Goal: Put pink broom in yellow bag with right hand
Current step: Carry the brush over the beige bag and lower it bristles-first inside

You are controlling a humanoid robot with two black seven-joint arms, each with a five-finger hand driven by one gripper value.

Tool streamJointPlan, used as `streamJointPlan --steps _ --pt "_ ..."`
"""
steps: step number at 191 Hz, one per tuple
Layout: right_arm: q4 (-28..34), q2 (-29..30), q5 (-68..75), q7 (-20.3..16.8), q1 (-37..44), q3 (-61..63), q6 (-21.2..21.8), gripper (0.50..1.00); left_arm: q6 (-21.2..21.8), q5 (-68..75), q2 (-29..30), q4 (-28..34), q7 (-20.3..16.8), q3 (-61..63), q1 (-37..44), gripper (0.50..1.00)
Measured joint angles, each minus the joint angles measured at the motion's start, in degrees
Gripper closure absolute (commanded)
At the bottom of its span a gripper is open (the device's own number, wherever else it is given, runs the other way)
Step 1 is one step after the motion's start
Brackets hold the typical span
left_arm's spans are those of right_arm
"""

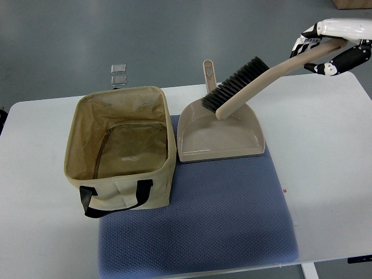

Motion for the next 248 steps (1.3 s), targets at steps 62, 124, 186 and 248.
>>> streamJointPlan --steps 62,124,186,248 --pt "-5.77 13.55 -1.11 -2.08 5.41 -0.64 0.38 1.0 0.0 0.0 0.0 0.0 -0.03 0.01 0.0 0.5" --pt "-15.39 29.41 -8.14 -4.1 6.05 -1.21 -0.25 1.0 0.0 0.0 0.0 0.0 -0.04 0.0 0.0 0.5" --pt "-17.21 38.7 -10.95 -4.86 7.01 -1.33 -0.63 1.0 0.0 0.0 0.0 0.0 -0.03 -0.01 0.0 0.5" --pt "-19.94 44.8 -14.54 -5.36 5.2 -3.2 -2.87 0.981 0.0 0.0 0.0 0.0 -0.01 -0.01 0.0 0.5"
